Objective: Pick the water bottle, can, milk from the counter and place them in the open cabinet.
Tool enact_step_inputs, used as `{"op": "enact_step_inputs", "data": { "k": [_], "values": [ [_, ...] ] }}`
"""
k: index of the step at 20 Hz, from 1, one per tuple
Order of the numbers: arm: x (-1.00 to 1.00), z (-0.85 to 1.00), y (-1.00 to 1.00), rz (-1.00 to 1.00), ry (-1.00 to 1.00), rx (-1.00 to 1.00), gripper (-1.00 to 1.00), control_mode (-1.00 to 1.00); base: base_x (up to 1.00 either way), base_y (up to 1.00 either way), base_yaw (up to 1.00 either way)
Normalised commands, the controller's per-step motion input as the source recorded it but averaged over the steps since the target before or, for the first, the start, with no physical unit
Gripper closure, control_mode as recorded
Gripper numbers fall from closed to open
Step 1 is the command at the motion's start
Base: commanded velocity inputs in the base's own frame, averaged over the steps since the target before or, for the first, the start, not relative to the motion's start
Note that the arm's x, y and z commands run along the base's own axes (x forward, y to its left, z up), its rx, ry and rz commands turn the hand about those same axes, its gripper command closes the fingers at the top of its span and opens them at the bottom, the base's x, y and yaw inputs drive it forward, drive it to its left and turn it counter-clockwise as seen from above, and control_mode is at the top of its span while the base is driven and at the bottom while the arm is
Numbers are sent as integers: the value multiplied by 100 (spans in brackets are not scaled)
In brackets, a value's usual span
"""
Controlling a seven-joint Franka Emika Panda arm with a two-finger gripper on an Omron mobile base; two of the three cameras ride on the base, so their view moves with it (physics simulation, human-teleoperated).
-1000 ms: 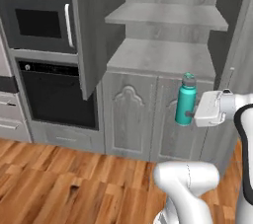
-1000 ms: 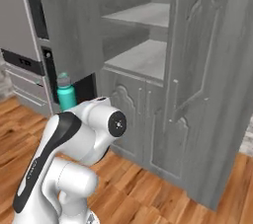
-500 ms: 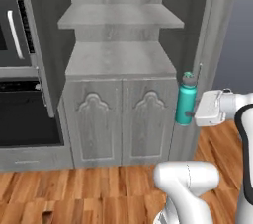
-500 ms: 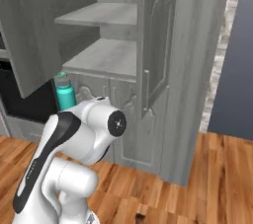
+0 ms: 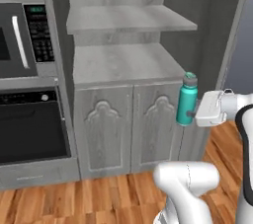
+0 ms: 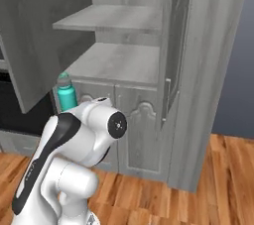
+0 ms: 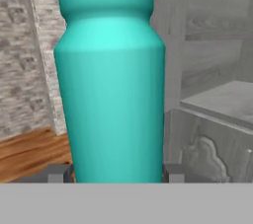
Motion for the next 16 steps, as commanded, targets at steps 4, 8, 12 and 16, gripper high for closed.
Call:
{"op": "enact_step_inputs", "data": {
  "k": [4, 8, 12, 16],
  "values": [
    [0, 0, 0, 0, 0, 0, 100, 100, 53, 2, -39],
    [0, 0, 0, 0, 0, 0, 100, 100, 36, 18, -42],
    [0, 0, 0, 0, 0, 0, 100, 100, 34, 47, -28],
    [0, 0, 0, 0, 0, 0, 100, 100, 59, 39, -24]
  ]
}}
